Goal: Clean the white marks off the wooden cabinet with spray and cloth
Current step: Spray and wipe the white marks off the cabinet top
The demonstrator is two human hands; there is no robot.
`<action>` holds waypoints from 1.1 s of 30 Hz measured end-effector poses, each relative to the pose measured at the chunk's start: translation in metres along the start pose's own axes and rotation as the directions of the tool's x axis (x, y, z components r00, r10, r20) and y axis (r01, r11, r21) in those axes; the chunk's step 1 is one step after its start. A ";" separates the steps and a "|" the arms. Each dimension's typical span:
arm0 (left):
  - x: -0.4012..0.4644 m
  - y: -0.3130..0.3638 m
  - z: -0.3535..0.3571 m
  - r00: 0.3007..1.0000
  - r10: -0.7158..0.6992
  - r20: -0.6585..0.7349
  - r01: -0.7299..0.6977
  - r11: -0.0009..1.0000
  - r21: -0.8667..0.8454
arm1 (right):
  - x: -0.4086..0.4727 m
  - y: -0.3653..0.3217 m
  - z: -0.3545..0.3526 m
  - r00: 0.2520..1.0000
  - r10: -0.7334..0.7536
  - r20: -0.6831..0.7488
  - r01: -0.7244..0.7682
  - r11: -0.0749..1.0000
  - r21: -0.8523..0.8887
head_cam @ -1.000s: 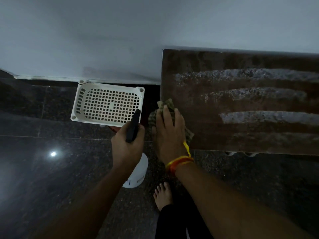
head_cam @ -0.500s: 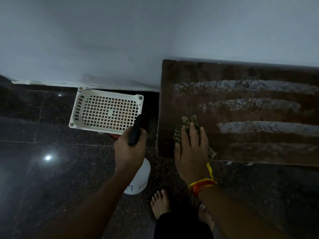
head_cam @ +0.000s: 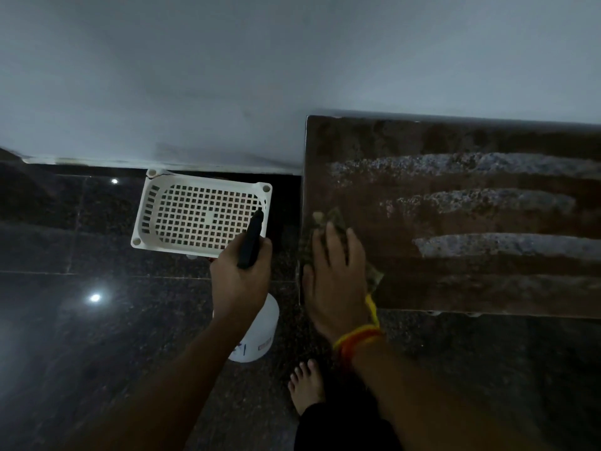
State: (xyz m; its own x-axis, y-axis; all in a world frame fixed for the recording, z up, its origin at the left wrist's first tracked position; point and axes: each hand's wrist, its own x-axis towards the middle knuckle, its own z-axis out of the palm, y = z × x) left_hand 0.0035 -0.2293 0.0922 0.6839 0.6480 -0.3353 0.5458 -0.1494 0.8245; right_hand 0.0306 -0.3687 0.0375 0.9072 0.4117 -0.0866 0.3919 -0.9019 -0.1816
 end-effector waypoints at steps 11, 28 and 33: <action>-0.001 -0.006 0.002 1.000 -0.002 0.013 0.002 0.999 -0.045 | -0.051 0.022 0.003 0.998 0.025 0.049 -0.023 0.998 -0.050; 0.033 0.009 0.006 0.999 -0.046 0.017 0.047 0.997 -0.068 | 0.063 0.007 -0.001 0.999 0.006 0.032 -0.007 1.000 0.012; 0.044 0.009 0.007 0.997 -0.067 0.026 0.069 0.995 -0.077 | 0.007 0.002 0.006 1.000 -0.022 -0.008 0.023 0.996 0.087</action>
State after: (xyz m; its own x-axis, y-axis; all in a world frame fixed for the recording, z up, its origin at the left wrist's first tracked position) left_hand 0.0421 -0.2072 0.0817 0.6582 0.6370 -0.4014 0.5523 -0.0463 0.8323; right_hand 0.0369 -0.3667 0.0308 0.8994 0.4307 -0.0751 0.3978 -0.8775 -0.2678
